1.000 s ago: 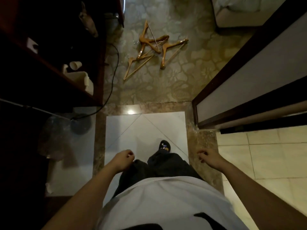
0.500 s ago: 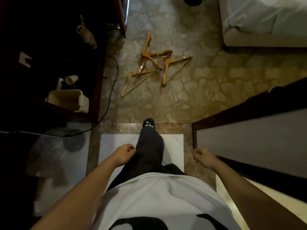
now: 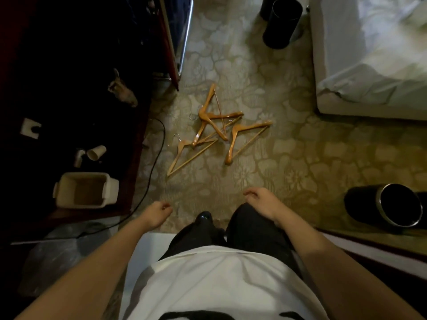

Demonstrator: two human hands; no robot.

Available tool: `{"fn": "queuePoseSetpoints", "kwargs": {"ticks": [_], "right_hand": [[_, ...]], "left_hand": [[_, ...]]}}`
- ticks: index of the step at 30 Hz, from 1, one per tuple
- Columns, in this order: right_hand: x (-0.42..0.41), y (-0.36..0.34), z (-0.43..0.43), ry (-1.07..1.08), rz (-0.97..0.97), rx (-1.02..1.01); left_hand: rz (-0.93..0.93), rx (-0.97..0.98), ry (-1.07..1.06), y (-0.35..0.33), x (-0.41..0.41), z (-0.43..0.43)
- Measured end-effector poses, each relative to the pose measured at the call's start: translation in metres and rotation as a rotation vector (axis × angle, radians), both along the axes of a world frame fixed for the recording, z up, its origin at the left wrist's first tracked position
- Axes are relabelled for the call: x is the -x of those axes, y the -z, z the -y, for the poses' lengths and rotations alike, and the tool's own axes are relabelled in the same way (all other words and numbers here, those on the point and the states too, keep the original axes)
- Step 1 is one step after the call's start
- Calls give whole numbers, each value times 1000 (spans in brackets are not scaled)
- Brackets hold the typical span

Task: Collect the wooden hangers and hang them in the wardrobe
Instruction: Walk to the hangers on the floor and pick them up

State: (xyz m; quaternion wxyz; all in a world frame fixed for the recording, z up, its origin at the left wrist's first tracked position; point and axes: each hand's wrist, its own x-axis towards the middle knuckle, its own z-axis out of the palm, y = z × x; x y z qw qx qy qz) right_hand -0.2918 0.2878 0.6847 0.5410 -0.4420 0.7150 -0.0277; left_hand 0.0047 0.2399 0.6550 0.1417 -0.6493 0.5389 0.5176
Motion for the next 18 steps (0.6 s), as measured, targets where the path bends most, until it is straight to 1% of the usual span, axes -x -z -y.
{"fn": "queuePoseSetpoints", "kwargs": {"ticks": [4,8,11,15,18], "right_hand": [[65,16,39,51,-9,-66],[142,34,81,70,-76,-199],[190,39,124,83,-55,-230],[230,52,192,69,-23,-255],[244,72,239,-36,-47,-272]], "left_hand": [[-48,-4,19,11,67,53],[-79,-63,-58,24,138,94],[-67,-121,-116,32,187,121],[-107,-140,-190,42,246,168],[-169,-134,-279,55,282,203]]}}
